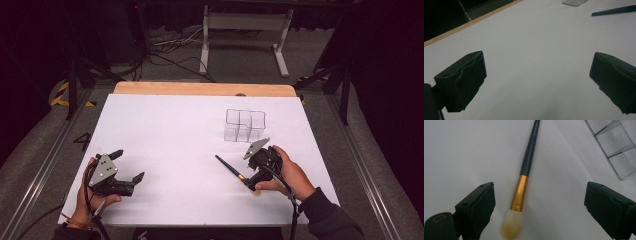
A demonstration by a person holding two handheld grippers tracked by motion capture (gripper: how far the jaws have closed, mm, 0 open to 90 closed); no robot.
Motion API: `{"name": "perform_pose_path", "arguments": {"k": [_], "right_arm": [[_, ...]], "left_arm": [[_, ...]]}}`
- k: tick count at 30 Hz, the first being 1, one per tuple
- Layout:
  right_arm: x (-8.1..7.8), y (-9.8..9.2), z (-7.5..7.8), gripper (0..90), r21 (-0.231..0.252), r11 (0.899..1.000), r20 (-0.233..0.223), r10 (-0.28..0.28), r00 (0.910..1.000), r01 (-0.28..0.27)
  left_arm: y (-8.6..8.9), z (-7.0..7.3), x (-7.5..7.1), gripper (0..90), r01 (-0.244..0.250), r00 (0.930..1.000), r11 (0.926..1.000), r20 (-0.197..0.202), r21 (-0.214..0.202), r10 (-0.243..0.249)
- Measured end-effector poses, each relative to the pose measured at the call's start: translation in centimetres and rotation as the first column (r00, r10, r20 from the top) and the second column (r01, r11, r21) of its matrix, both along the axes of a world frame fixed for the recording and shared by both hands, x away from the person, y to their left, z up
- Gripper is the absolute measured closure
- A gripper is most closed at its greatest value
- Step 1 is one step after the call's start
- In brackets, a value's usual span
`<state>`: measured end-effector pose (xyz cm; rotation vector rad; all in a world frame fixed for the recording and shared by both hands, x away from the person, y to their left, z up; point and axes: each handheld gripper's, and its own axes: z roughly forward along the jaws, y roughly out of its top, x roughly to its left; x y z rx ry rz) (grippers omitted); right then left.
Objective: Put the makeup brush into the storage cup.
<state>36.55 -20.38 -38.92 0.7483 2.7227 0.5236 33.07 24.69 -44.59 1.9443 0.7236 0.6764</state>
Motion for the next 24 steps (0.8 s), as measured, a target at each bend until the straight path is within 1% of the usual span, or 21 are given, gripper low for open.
{"name": "perform_pose_path", "arguments": {"k": [2,5,9,18,20,22,24], "right_arm": [[0.0,0.5,-0.1,10.6,-0.017,1.0,-0.016,0.014,0.9998,-0.014],[0.0,0.7,-0.2,10.6,-0.028,0.999,-0.018,0.016,0.9997,-0.017],[0.2,1.1,-0.6,10.5,-0.048,0.999,-0.037,0.022,0.9991,-0.024],[0.7,1.7,-1.3,11.8,-0.086,0.996,-0.061,0.012,0.998,-0.018],[0.8,1.8,-1.4,12.4,-0.098,0.995,-0.06,0.007,0.9982,-0.013],[0.9,1.9,-1.6,13.0,-0.106,0.994,-0.071,0.005,0.9975,-0.012],[1.0,2.0,-1.7,13.1,-0.114,0.993,-0.07,0.003,0.9975,-0.011]], "left_arm": [[-0.1,0.0,0.0,1.5,0.005,1.0,1.0,-0.003,0.004,-0.005],[-0.1,0.0,0.0,1.5,0.005,1.0,1.0,-0.003,0.003,-0.005],[-0.1,0.0,0.0,1.5,0.005,1.0,1.0,-0.001,0.002,-0.005],[-0.1,0.0,0.0,1.6,0.008,1.0,1.0,-0.005,0.004,-0.008],[-0.1,-0.1,0.0,1.6,0.009,0.9999,0.9999,-0.006,0.005,-0.009],[-0.1,-0.1,0.0,1.6,0.009,0.9999,1.0,-0.007,0.003,-0.009],[-0.1,-0.1,0.0,1.6,0.011,0.9999,0.9999,-0.007,0.003,-0.01]]}}
